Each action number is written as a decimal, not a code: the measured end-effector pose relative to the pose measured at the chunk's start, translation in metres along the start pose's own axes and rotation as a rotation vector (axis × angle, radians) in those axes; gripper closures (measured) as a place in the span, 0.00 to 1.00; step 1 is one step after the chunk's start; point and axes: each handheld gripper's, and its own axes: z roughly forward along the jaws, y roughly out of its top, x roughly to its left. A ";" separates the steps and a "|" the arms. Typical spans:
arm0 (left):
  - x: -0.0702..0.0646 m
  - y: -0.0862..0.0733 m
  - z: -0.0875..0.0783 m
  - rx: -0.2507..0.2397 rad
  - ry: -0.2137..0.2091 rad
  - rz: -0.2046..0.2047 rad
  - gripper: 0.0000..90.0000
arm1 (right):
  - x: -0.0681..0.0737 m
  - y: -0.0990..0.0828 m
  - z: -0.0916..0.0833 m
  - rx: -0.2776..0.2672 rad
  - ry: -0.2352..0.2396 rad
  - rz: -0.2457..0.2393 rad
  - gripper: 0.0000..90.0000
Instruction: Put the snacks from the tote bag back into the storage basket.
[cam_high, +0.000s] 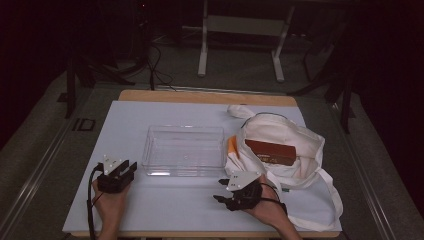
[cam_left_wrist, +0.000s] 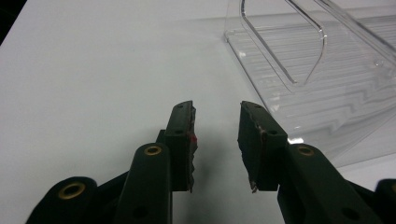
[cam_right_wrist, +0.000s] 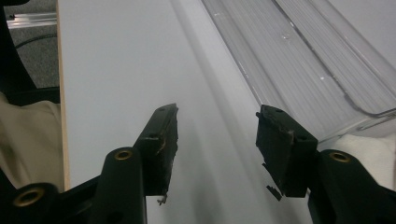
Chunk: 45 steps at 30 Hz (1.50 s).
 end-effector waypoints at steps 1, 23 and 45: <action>0.000 0.000 0.000 0.000 0.000 0.000 0.74 | -0.001 0.001 -0.001 0.003 0.000 -0.002 0.53; 0.000 0.000 0.000 0.000 0.001 0.000 0.73 | -0.018 0.011 -0.019 0.059 -0.038 -0.051 0.53; 0.000 0.000 0.000 -0.001 0.000 0.001 0.73 | -0.033 0.013 -0.037 0.081 -0.084 -0.063 0.53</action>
